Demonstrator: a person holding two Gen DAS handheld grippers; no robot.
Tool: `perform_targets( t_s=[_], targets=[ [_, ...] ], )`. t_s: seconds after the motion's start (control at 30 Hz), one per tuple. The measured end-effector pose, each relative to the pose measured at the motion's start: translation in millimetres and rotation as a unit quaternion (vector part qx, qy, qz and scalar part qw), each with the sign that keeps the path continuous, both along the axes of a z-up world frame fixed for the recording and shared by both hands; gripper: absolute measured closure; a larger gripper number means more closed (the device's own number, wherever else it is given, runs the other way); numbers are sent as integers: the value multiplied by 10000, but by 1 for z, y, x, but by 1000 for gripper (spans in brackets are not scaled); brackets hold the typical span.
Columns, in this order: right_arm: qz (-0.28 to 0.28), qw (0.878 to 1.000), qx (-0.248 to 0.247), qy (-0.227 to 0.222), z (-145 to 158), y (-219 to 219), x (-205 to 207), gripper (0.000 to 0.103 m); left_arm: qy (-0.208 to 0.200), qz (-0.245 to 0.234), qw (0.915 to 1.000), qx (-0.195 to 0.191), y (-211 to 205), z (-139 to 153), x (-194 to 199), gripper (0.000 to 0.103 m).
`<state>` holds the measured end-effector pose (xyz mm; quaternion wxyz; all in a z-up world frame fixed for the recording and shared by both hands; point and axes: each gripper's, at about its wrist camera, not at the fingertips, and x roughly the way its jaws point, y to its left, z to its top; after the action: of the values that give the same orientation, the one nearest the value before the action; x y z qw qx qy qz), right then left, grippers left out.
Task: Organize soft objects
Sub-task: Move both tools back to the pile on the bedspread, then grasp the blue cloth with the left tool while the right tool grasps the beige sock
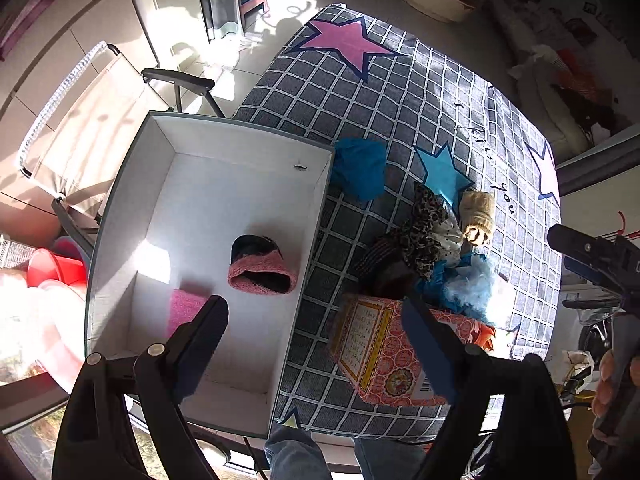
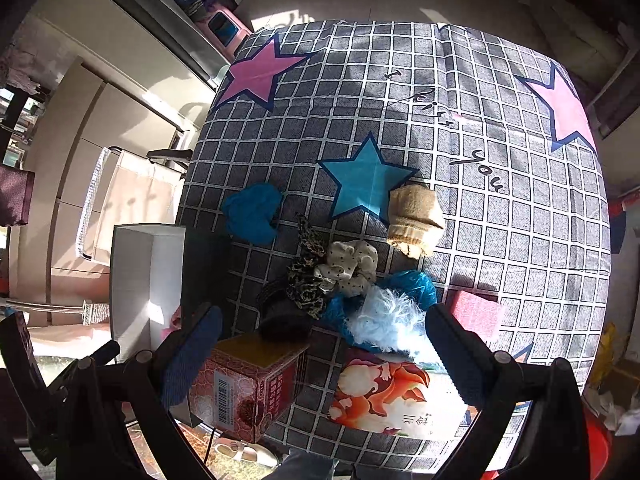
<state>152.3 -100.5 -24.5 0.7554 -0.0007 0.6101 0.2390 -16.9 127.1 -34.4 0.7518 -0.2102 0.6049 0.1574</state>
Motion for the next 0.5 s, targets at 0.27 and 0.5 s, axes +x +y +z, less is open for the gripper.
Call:
perform_targets(
  t_s=[0.27,0.5],
  targets=[
    [-782,9957,34,486,-47,-62,30,0,322,-500,9972,454,-14,-6,86,12],
    [-911,9929,20,767,-86,-65,58,0,941,-833,9900,644,-24,-51,162,12]
  ],
)
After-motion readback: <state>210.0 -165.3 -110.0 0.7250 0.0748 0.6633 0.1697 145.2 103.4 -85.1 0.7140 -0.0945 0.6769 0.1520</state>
